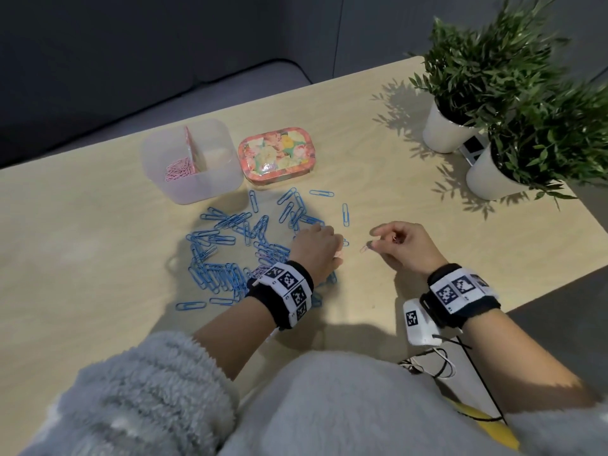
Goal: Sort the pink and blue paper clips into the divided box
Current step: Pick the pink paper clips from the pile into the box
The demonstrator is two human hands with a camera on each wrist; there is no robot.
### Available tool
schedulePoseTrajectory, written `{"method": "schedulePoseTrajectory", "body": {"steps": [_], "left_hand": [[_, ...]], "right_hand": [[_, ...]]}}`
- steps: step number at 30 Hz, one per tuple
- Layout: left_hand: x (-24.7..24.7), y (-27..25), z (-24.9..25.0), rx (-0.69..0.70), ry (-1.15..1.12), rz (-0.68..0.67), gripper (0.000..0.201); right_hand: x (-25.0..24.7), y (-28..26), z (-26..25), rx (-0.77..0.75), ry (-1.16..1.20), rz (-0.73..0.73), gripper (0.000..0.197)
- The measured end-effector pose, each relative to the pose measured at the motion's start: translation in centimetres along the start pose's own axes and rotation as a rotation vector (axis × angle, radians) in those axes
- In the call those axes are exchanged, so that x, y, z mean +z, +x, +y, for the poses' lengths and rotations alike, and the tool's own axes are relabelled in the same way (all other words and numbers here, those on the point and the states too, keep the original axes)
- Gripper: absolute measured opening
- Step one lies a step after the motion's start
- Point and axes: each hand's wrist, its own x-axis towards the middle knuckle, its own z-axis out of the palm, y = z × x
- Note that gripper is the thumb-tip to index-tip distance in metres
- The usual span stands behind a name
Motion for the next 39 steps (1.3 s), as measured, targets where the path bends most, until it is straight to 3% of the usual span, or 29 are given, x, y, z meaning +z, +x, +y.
{"method": "schedulePoseTrajectory", "body": {"steps": [2, 4, 6, 8, 10, 12, 15, 19, 23, 25, 26, 28, 30, 32, 34, 39], "left_hand": [[0.6, -0.1, 0.0, 0.026, 0.064, -0.008, 0.024], [0.8, -0.2, 0.2, 0.033, 0.188, 0.017, 0.014], [0.9, -0.1, 0.0, 0.006, 0.252, -0.02, 0.028], [1.1, 0.4, 0.1, 0.037, 0.2, -0.028, 0.034], [0.4, -0.1, 0.3, 0.092, 0.144, 0.005, 0.023], [-0.4, -0.2, -0.4, 0.02, -0.125, 0.035, 0.014], [-1.2, -1.6, -3.4, -0.162, -0.691, 0.154, 0.012], [-1.0, -3.4, -7.6, -0.266, -1.076, 0.242, 0.013], [-0.7, -4.6, -8.5, -0.383, -1.321, 0.175, 0.018], [-0.7, -4.9, -8.3, -0.462, -1.447, 0.11, 0.025], [-0.7, -5.0, -7.9, -0.477, -1.445, 0.091, 0.027], [-0.8, -5.0, -6.9, -0.434, -1.21, 0.072, 0.03], [-0.3, -4.9, -5.6, -0.339, -0.848, 0.018, 0.034], [0.3, -4.9, -4.7, -0.281, -0.506, -0.014, 0.033], [0.7, -5.0, -4.8, -0.261, -0.318, 0.019, 0.023], [1.0, -5.9, -6.9, -0.313, -0.296, 0.065, 0.022]], "right_hand": [[0.2, 0.4, 0.6, -0.1, -0.259, -0.03, 0.021], [0.4, 0.6, 0.9, -0.187, -0.412, -0.036, 0.019], [0.6, 0.6, 0.8, -0.255, -0.516, -0.068, 0.017], [0.7, 0.6, 0.8, -0.267, -0.612, -0.102, 0.016], [0.5, 0.7, 0.9, -0.247, -0.638, -0.12, 0.018], [0.4, 0.6, 0.7, -0.17, -0.42, -0.127, 0.024], [0.8, 0.1, -0.4, 0.004, 0.142, -0.113, 0.022], [2.2, 0.1, -2.8, 0.216, 0.569, -0.176, 0.026], [4.8, 0.6, -4.0, 0.368, 0.614, -0.276, 0.029], [6.5, 1.2, -3.5, 0.232, 0.292, -0.209, 0.028], [7.3, 1.3, -3.2, 0.108, 0.079, -0.171, 0.026], [8.4, 1.6, -3.0, -0.098, -0.317, -0.169, 0.015], [9.0, 1.6, -3.4, -0.141, -0.568, -0.18, 0.01], [9.0, 1.7, -4.1, -0.141, -0.648, -0.101, 0.009], [8.6, 2.0, -4.4, -0.146, -0.637, -0.019, 0.007], [7.6, 0.5, -3.7, -0.15, -0.688, -0.178, 0.014]]}}
